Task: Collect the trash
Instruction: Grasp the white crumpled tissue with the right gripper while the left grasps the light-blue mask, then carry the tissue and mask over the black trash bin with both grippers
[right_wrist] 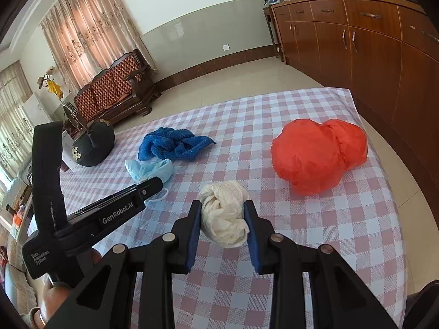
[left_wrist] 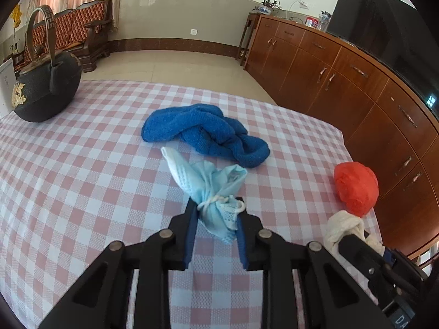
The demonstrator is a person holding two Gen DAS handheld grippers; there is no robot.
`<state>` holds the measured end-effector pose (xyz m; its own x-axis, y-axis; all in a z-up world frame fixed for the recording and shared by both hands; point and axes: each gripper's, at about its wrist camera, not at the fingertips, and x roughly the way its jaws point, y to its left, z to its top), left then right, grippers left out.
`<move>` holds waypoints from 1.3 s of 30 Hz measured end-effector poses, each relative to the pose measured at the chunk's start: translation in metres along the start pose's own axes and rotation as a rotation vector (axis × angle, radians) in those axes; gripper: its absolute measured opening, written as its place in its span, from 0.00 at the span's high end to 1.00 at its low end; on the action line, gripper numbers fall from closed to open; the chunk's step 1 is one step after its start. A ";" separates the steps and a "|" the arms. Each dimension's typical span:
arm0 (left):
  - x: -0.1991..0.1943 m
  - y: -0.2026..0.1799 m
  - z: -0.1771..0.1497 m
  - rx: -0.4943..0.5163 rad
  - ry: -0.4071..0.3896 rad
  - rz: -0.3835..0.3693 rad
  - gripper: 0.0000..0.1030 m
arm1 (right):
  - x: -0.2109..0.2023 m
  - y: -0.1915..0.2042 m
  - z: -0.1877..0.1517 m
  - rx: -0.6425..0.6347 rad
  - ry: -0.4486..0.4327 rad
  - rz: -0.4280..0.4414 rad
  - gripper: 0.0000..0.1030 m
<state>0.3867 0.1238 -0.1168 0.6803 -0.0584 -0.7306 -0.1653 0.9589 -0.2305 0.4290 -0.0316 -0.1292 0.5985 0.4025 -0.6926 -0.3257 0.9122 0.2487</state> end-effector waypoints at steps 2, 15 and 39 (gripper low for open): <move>-0.011 -0.002 -0.006 0.010 -0.004 -0.013 0.75 | -0.004 0.002 -0.002 -0.002 0.001 -0.001 0.68; -0.075 -0.017 -0.051 0.078 -0.027 -0.049 0.75 | -0.048 0.006 -0.025 0.007 -0.003 -0.022 0.68; -0.139 -0.143 -0.100 0.233 0.000 -0.277 0.75 | -0.182 -0.060 -0.068 0.110 -0.121 -0.136 0.68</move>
<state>0.2445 -0.0329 -0.0468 0.6768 -0.3245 -0.6607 0.1926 0.9444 -0.2665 0.2898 -0.1651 -0.0646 0.7172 0.2751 -0.6403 -0.1579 0.9590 0.2352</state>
